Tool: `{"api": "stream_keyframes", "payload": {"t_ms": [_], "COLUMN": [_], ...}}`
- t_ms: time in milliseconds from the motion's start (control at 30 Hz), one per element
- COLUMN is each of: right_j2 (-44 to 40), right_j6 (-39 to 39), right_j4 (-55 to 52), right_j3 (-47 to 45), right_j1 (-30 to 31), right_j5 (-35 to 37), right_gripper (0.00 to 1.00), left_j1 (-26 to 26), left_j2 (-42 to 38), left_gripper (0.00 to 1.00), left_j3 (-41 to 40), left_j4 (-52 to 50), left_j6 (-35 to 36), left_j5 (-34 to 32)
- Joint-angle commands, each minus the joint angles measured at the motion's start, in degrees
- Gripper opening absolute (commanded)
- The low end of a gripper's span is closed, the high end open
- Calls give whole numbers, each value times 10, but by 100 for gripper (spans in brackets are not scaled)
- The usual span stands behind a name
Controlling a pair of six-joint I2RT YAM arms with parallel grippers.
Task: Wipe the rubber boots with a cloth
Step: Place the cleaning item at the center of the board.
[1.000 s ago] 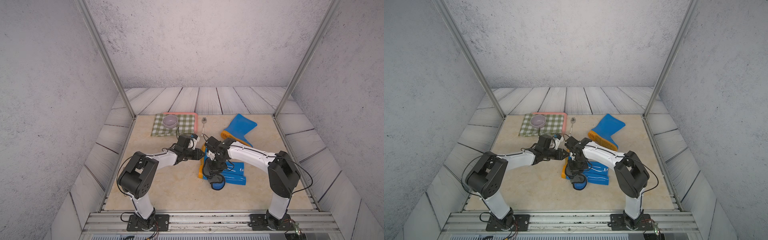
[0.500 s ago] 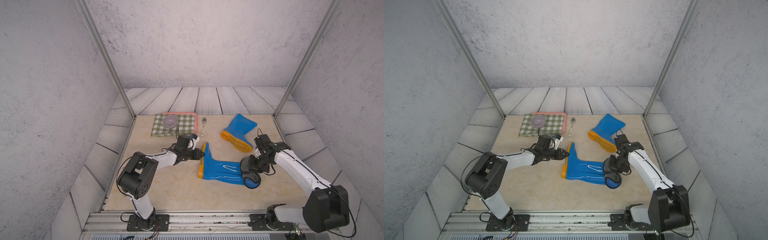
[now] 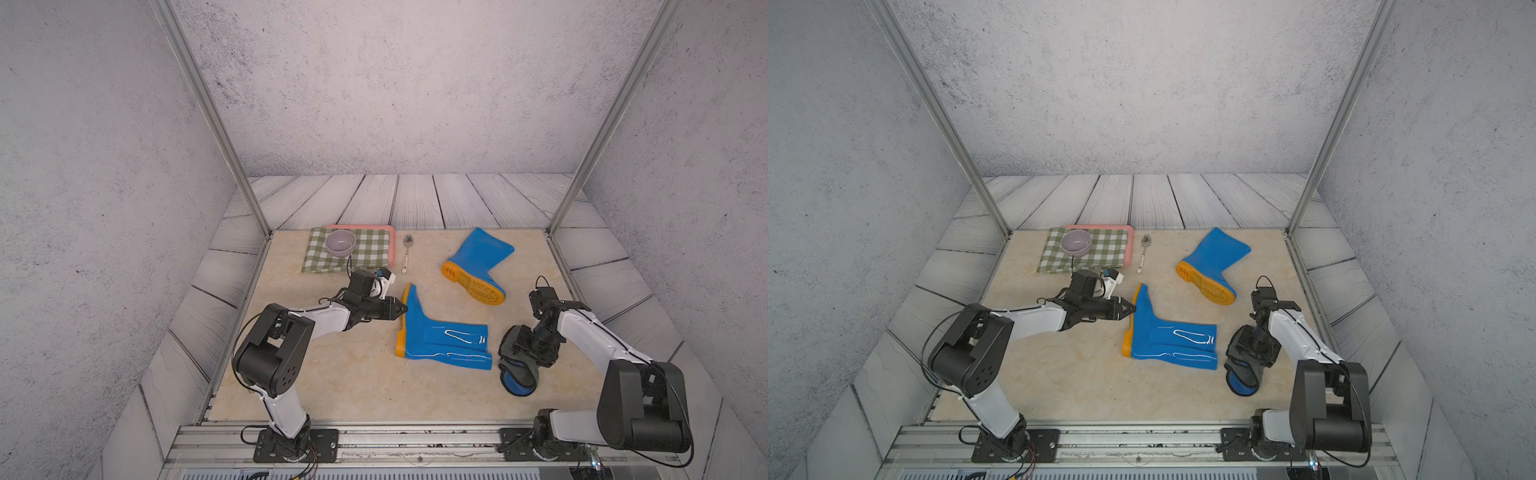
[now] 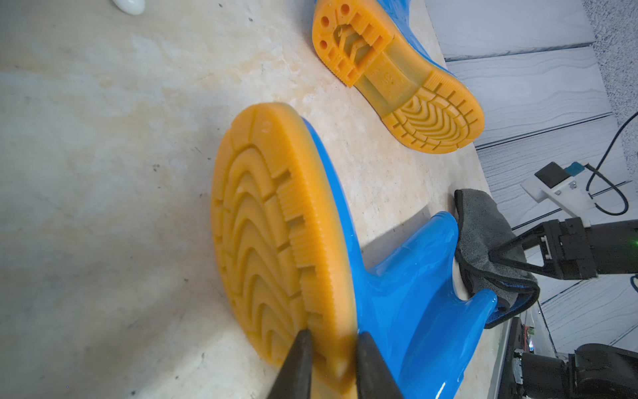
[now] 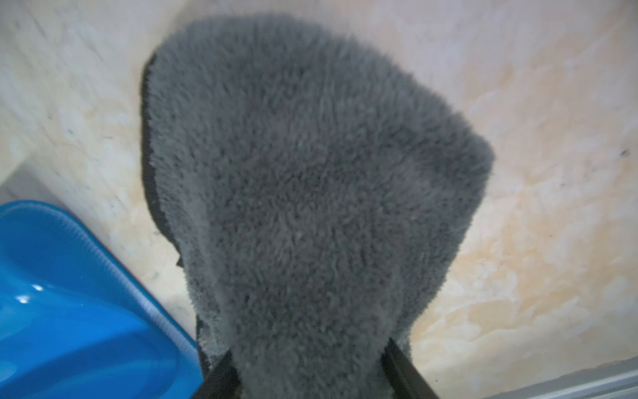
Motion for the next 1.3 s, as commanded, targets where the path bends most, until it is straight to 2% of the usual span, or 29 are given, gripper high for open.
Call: {"api": "stream_keyframes", "payload": {"t_ms": [0,33,100,333,400,533,633,767,833,1033,1167,1267], "right_j2": [-76,-117,-178,-317,-336,-410,-443,-450,-439,-342,-269,-262], "right_j6": [2,0,3,31,25,40,58,66,62,18,8,41], "right_j4": [23,26,23,-76,-131,-221,-249,-265,-257,-190,-180,-156], "right_j3": [14,15,15,3,1,27,54,98,128,224,288,243], "right_j1": [5,13,26,43,47,53,53,53,53,53,53,54], "right_j5": [64,68,44,-108,-97,1,48,118,146,157,77,-32], "right_gripper": [63,72,78,82,83,90,91,91,95,96,95,93], "left_j1": [17,18,18,18,18,17,17,15,12,7,6,6], "left_j2": [52,51,51,49,46,34,29,22,19,19,18,21], "left_gripper": [24,24,23,24,24,24,24,24,24,24,24,24], "left_j3": [-35,-35,-35,-40,-42,-50,-53,-56,-56,-51,-50,-47], "left_j4": [-120,-120,-120,-121,-121,-122,-125,-128,-130,-135,-138,-141], "left_j6": [6,6,6,0,-3,-7,-10,-12,-11,-13,-12,-11], "left_j5": [-93,-94,-93,-98,-100,-109,-114,-119,-124,-130,-132,-131]}}
